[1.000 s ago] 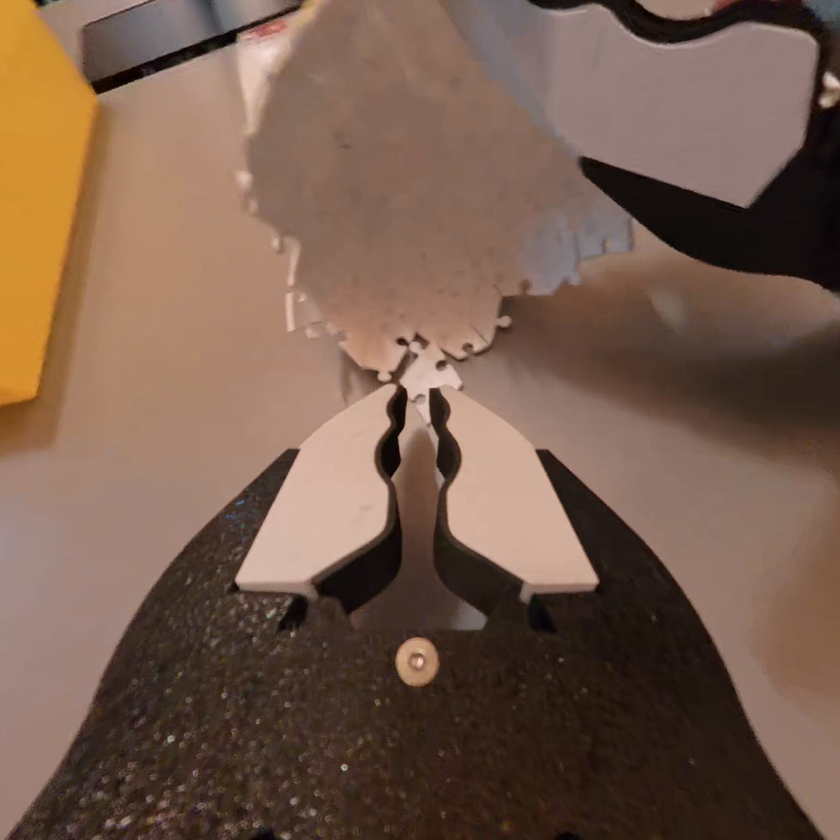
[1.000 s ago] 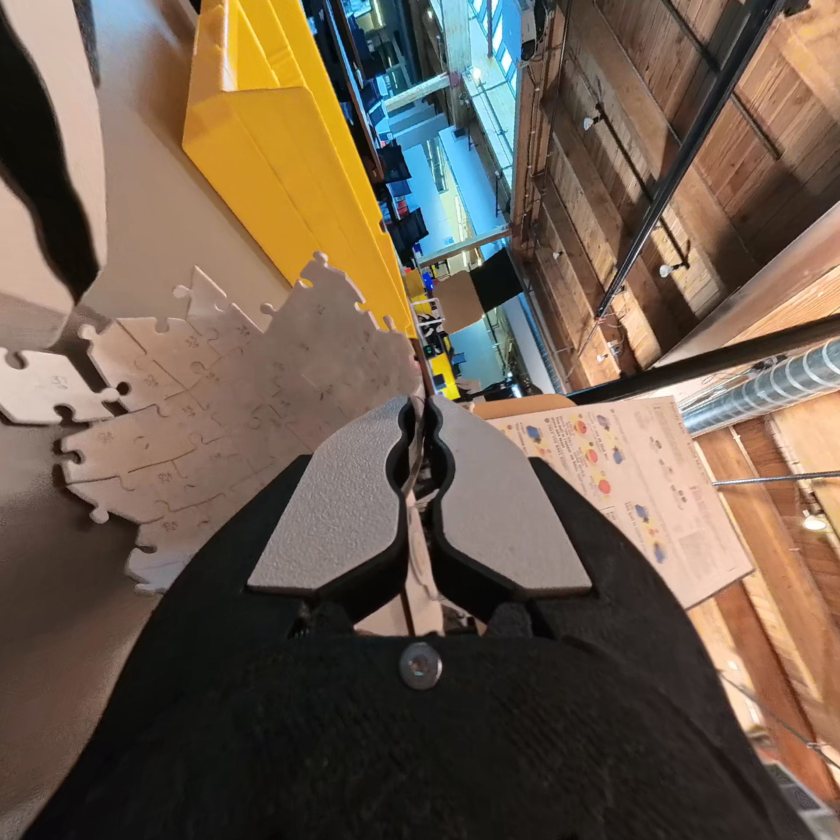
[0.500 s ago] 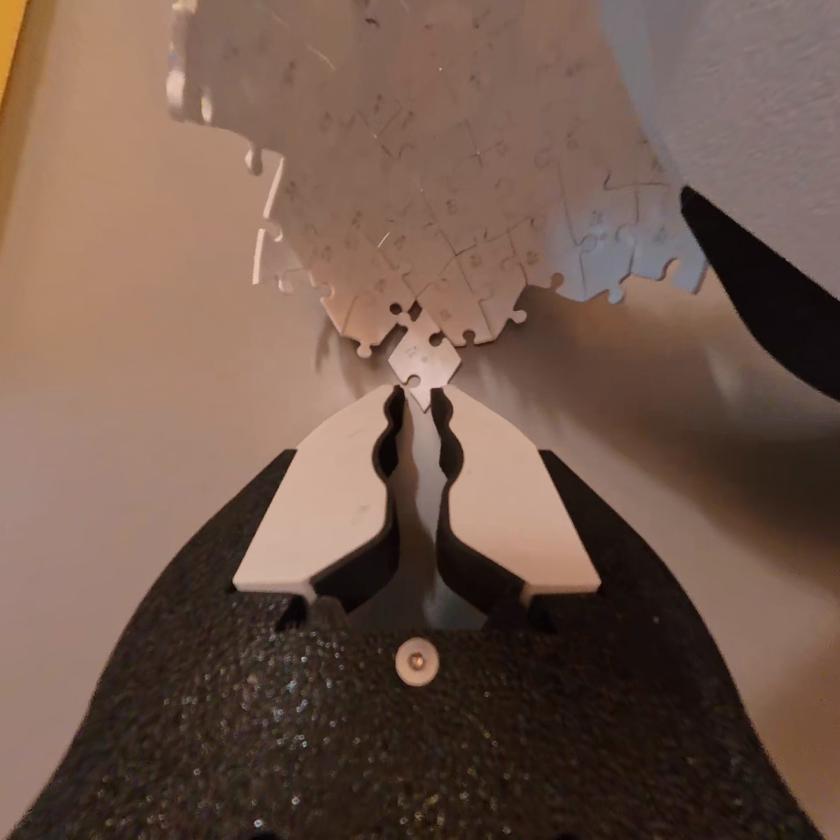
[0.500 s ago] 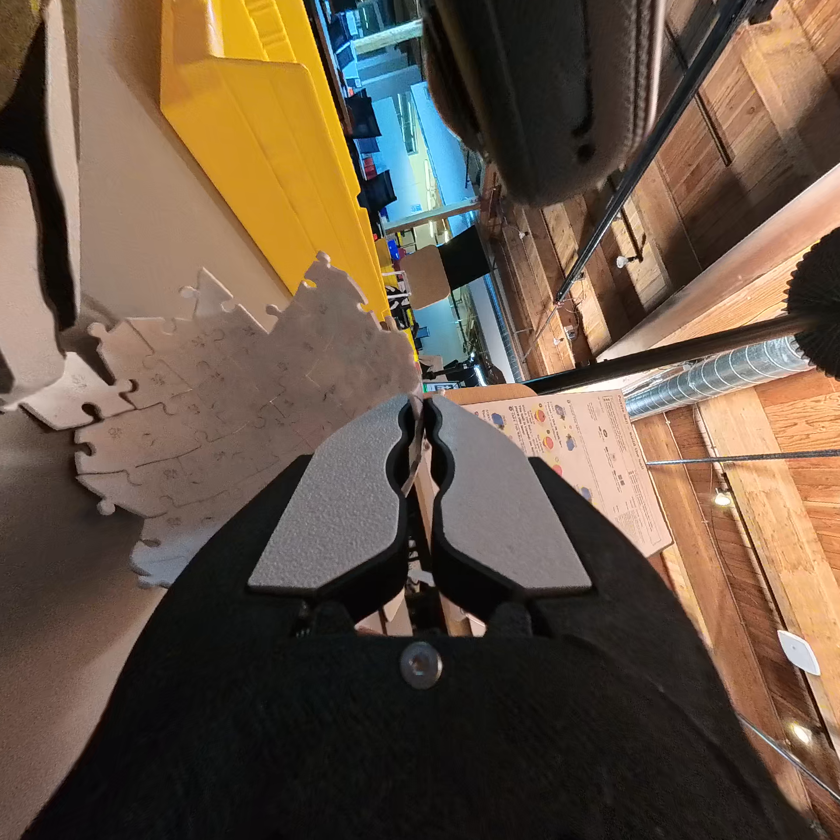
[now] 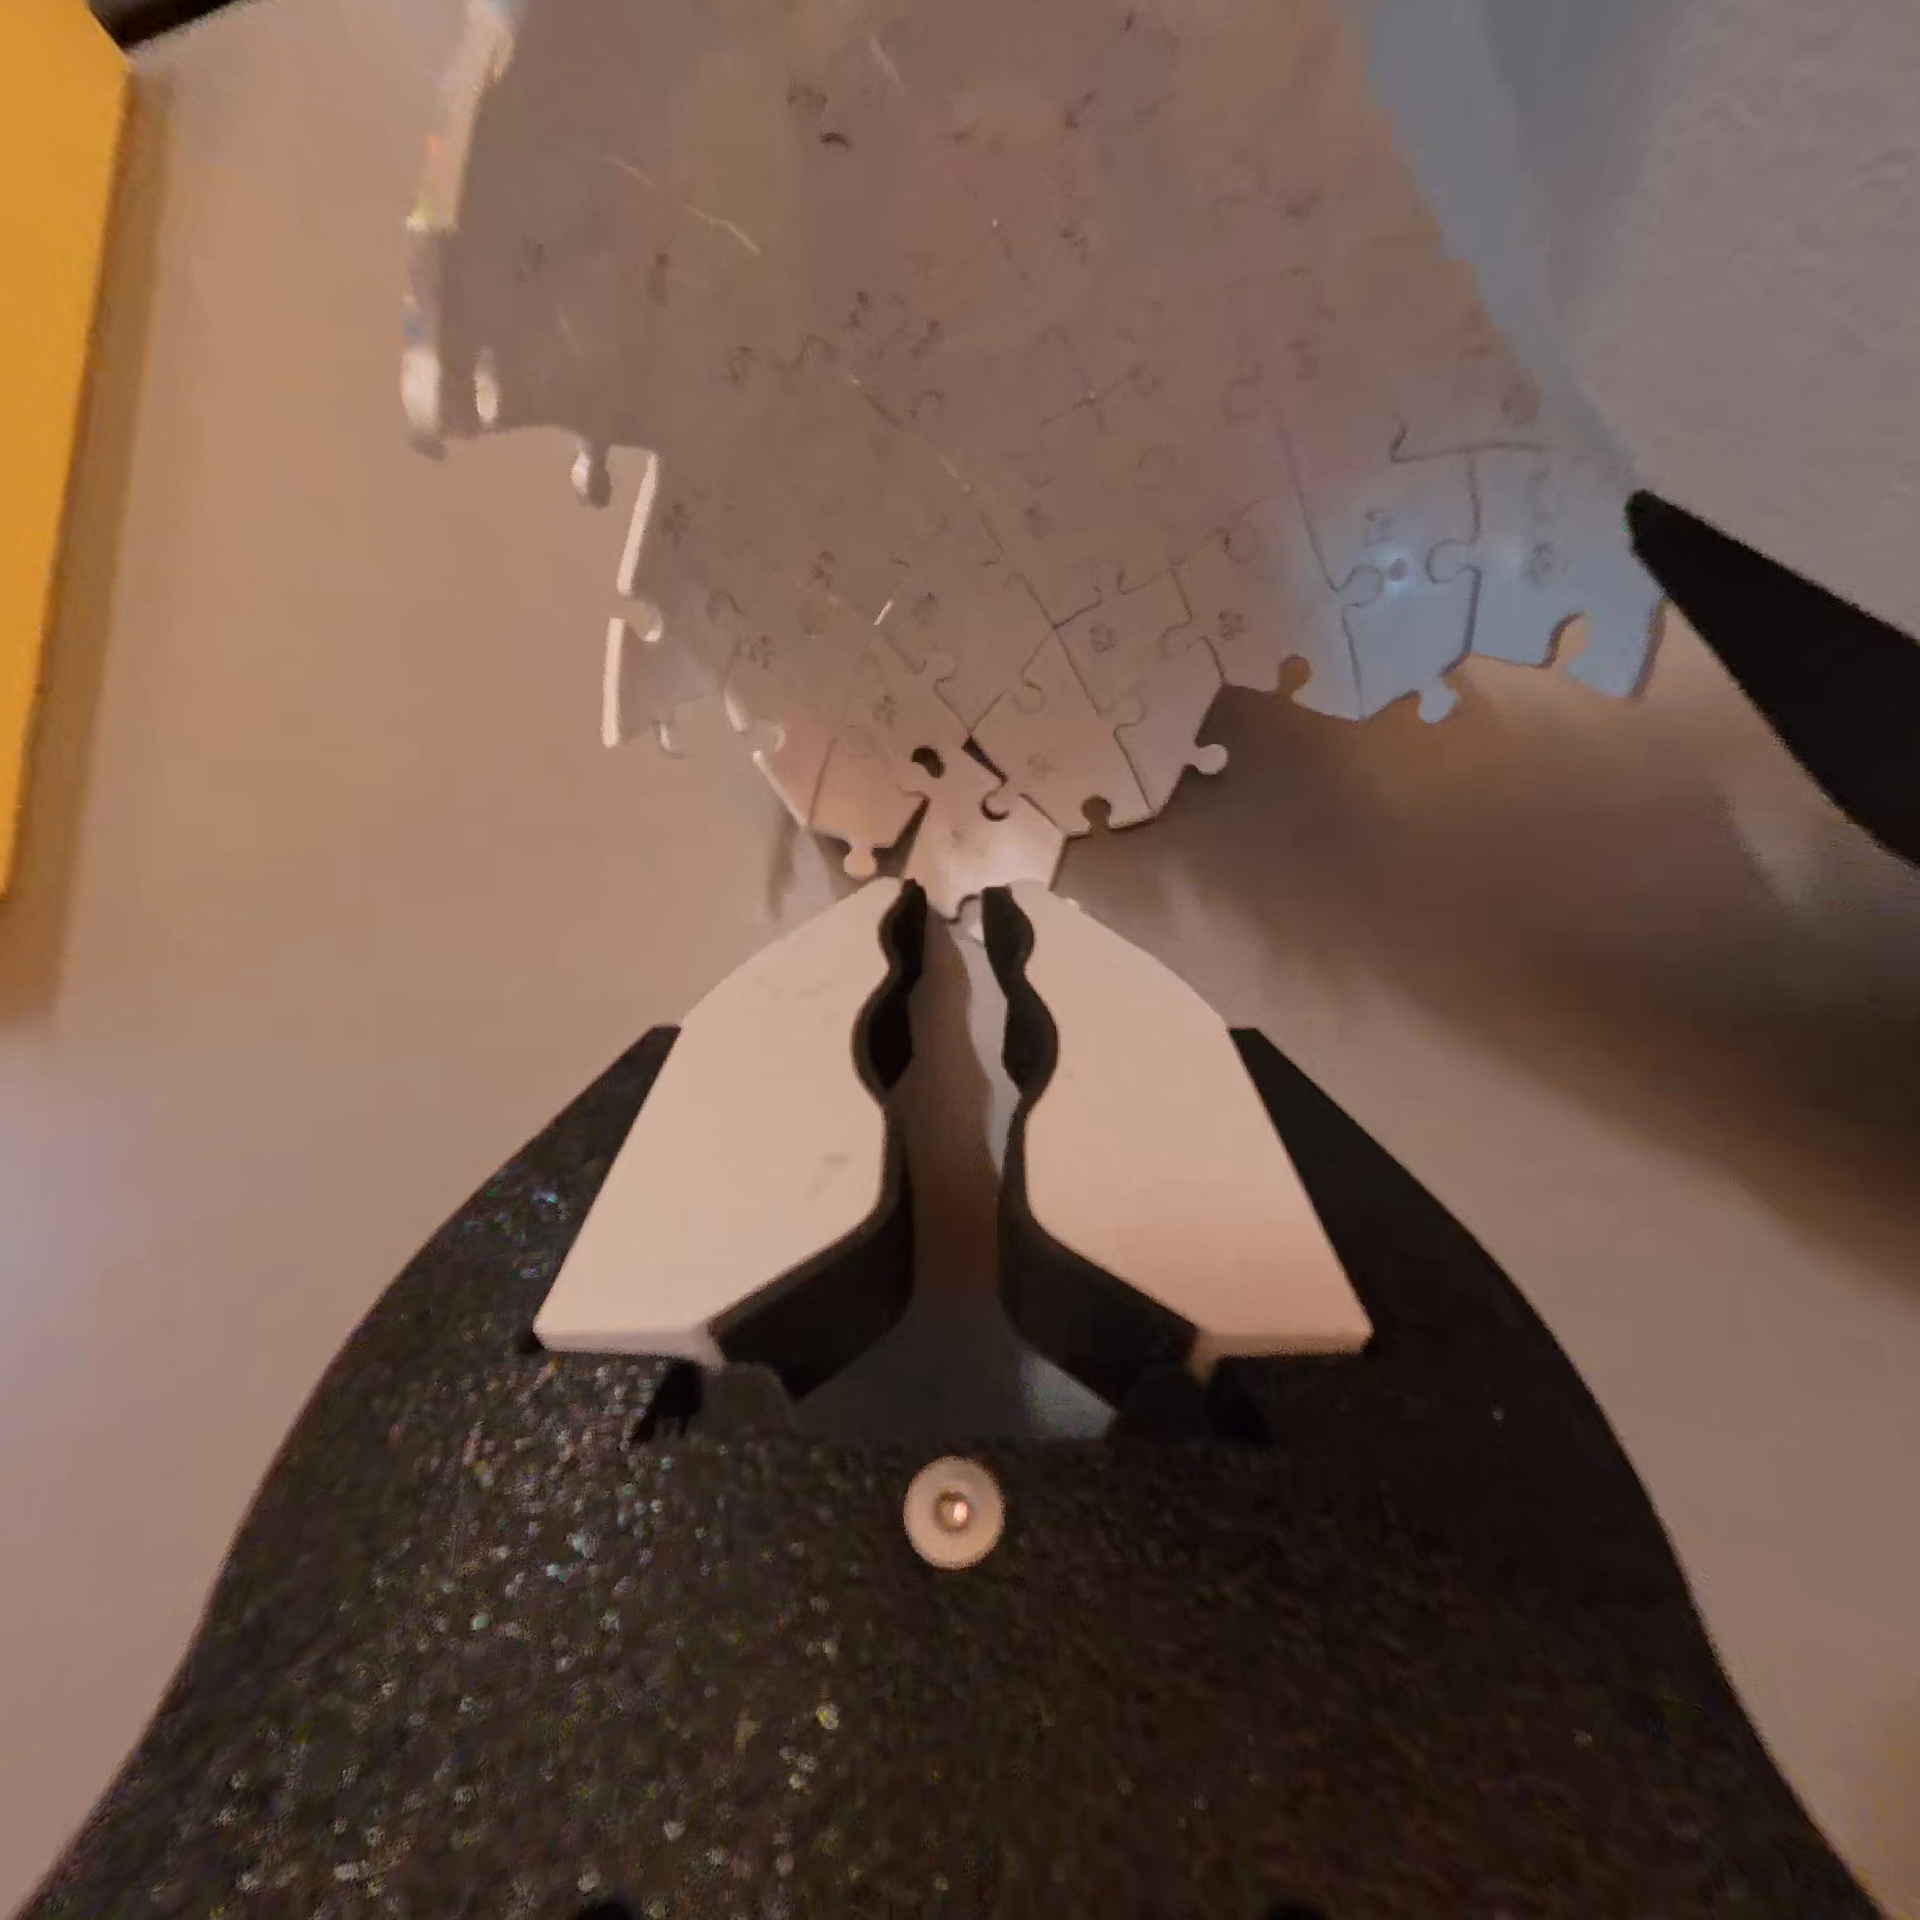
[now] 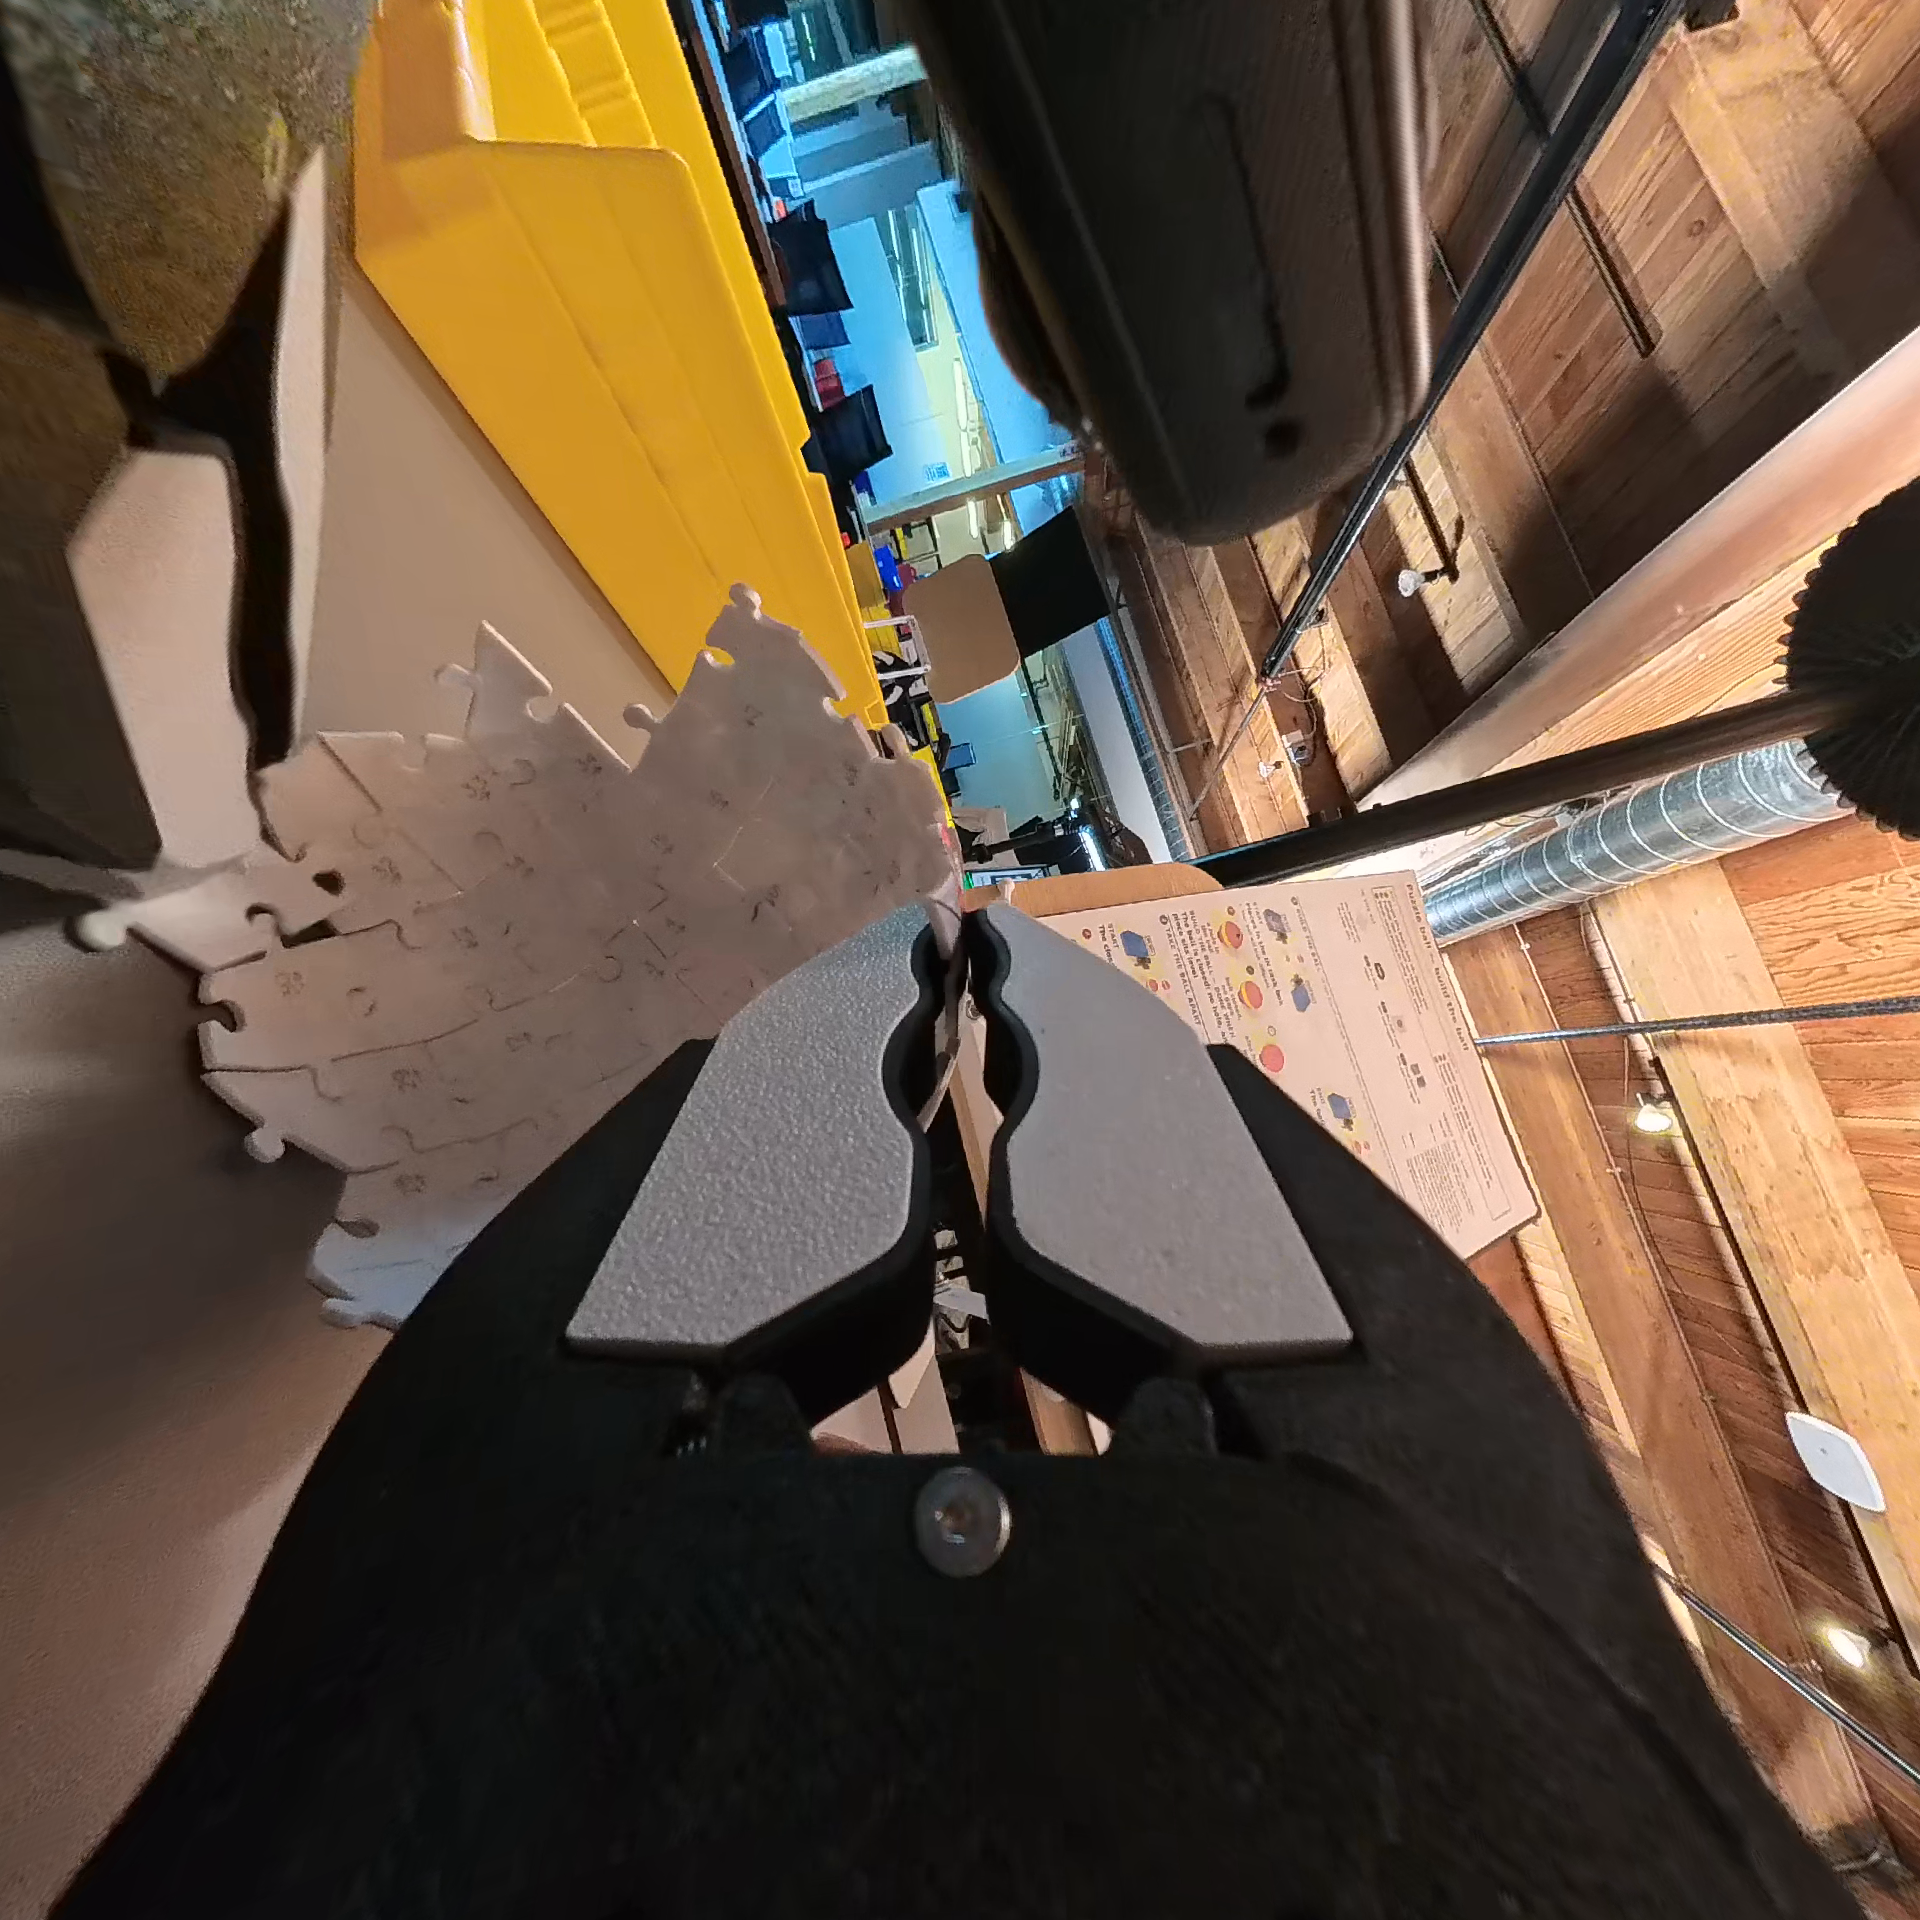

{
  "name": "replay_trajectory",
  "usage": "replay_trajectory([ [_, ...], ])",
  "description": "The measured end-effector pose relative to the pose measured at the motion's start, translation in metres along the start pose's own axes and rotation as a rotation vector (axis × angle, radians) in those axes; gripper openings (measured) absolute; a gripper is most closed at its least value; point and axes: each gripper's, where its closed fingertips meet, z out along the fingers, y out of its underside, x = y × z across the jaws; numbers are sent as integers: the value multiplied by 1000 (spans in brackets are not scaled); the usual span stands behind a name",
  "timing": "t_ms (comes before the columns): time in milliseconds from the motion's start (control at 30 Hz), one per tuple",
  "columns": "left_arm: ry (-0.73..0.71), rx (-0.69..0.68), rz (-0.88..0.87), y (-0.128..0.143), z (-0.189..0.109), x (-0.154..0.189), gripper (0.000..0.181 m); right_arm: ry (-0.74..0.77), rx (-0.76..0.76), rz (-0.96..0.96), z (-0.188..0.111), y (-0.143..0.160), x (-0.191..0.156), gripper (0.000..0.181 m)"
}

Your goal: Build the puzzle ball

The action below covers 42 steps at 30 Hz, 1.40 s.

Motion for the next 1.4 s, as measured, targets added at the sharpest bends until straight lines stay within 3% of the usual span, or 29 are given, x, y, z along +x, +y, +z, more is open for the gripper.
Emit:
replay_trajectory([
  [200, -32, 132, 162, -17, -6, -2, 0, 5, 7, 1, 0, -1, 0, 3],
  [333, -51, 87, 295, -15, 3, 0, 0, 9, 11, 5, 0, -1, 0, 3],
  [500, -72, 42, 342, -14, 10, -2, 0, 11, 18, 15, -1, -1, 0, 3],
  [833, -47, 40, 516, -18, 18, -1, 0, 13, 16, 44, 1, 0, 1, 3],
  [1033, 77, 71, 535, -21, 20, 4, 0, 14, 11, 76, 1, 5, 2, 3],
  [1267, 48, 213, 363, -36, 8, -9, 0, 18, 10, 66, 0, 5, 2, 3],
  [1400, 33, 202, 445, -34, -2, -9, 0, 19, 10, 67, 0, 5, 3, 3],
])
